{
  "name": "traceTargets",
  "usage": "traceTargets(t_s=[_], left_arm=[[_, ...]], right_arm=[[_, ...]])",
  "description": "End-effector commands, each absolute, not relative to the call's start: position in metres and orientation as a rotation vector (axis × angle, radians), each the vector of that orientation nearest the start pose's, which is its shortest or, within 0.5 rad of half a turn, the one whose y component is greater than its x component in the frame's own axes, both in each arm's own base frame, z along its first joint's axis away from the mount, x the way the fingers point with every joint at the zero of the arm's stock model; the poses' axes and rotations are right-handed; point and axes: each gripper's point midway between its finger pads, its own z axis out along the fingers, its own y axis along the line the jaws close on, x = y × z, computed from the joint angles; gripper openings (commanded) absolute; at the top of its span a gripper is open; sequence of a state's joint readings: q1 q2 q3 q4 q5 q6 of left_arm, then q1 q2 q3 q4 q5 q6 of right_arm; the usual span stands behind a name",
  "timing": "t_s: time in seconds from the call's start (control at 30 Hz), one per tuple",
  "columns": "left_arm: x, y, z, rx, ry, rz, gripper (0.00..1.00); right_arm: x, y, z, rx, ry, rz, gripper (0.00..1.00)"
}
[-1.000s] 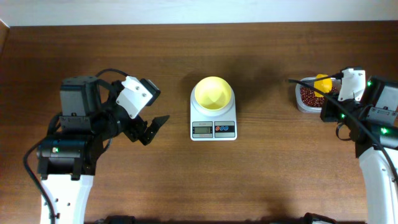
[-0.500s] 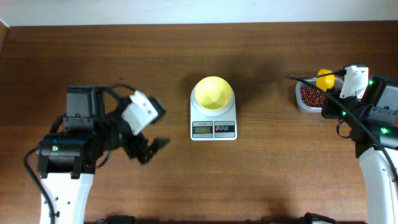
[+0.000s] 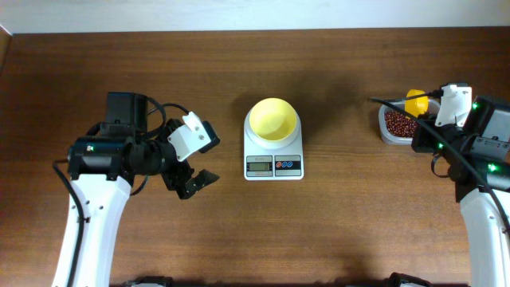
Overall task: Scoop item into bowl and weigh 50g on scale
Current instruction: 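Lower the scoop into the red beans with the right gripper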
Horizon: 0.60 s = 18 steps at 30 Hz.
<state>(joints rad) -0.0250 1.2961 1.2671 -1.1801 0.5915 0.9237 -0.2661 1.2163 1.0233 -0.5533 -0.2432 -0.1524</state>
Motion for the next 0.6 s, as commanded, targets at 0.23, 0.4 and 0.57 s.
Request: traceTargets(t_s=[0.23,0.4,0.57], left_arm=[[0.271,-0.099,0.218,1.236,2.219,-0.481,0.99],[0.271,-0.099,0.218,1.236,2.220,-0.482,0.99],[0.271,-0.099,0.218,1.236,2.220,-0.481,0.99]], right_arm=[[0.355,-0.056,0.219,0.020,2.277,0.052,0.04],[0.354,-0.063,0.207,-0.055,2.321,-0.021,0.04],[0.359,-0.084,0.171,0.007,2.434,-0.122,0.04]])
